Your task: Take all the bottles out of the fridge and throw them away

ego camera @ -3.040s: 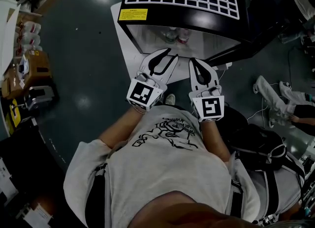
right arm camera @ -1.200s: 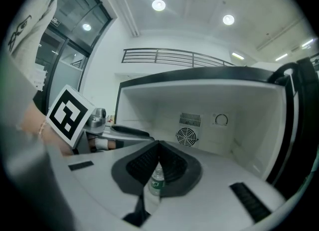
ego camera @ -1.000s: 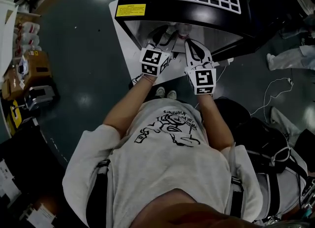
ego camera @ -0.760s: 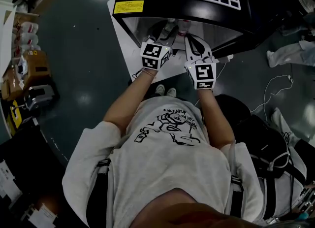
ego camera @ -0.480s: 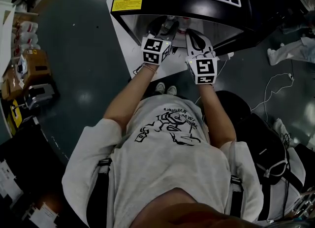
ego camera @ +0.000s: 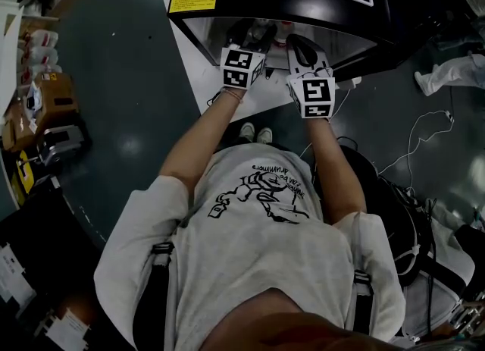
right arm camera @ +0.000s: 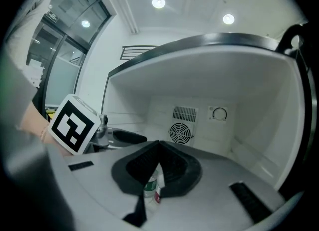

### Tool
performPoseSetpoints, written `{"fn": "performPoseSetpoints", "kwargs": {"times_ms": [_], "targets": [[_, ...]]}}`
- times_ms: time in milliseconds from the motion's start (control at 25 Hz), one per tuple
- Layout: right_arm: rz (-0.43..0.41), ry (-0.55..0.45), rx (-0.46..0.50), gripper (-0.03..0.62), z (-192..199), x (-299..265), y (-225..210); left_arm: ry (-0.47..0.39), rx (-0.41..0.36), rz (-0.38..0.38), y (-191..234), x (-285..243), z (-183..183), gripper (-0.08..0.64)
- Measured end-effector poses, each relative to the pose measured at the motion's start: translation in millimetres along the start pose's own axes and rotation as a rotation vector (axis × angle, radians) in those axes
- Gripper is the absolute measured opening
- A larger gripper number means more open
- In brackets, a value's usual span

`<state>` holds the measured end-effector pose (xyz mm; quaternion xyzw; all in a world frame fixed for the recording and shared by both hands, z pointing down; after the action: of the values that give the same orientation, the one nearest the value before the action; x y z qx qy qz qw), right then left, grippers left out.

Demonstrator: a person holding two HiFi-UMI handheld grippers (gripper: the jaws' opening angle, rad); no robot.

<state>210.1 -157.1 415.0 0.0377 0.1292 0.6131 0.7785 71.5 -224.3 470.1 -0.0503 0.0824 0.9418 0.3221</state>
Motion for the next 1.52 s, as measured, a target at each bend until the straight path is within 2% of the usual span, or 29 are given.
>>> {"fn": "performPoseSetpoints", "kwargs": {"times_ms": [760, 840, 920, 1520], "targets": [[0.006, 0.031, -0.003, 0.009, 11, -15, -3, 0.024, 0.015, -0.018, 15, -20, 8, 0.227], [0.009, 0.035, -0.006, 0.009, 12, -15, -4, 0.024, 0.013, -0.024, 15, -20, 8, 0.216], [0.012, 0.040, -0.010, 0.009, 12, -15, -5, 0.029, 0.011, -0.037, 17, -20, 8, 0.158], [0.031, 0.041, -0.013, 0.009, 10, -15, -10, 0.044, -0.017, -0.023, 16, -13, 8, 0.149]]}}
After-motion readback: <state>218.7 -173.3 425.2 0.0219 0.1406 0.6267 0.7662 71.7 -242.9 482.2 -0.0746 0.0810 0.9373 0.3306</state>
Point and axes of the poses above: the fingertips, and each gripper's own axes: x backward along the fingers, y to its left, z out of its underside, the point moved 9 cm from there along x, backward along the fingers, and after that the axes turned 15 degrees about z, right-handed, at the moved point
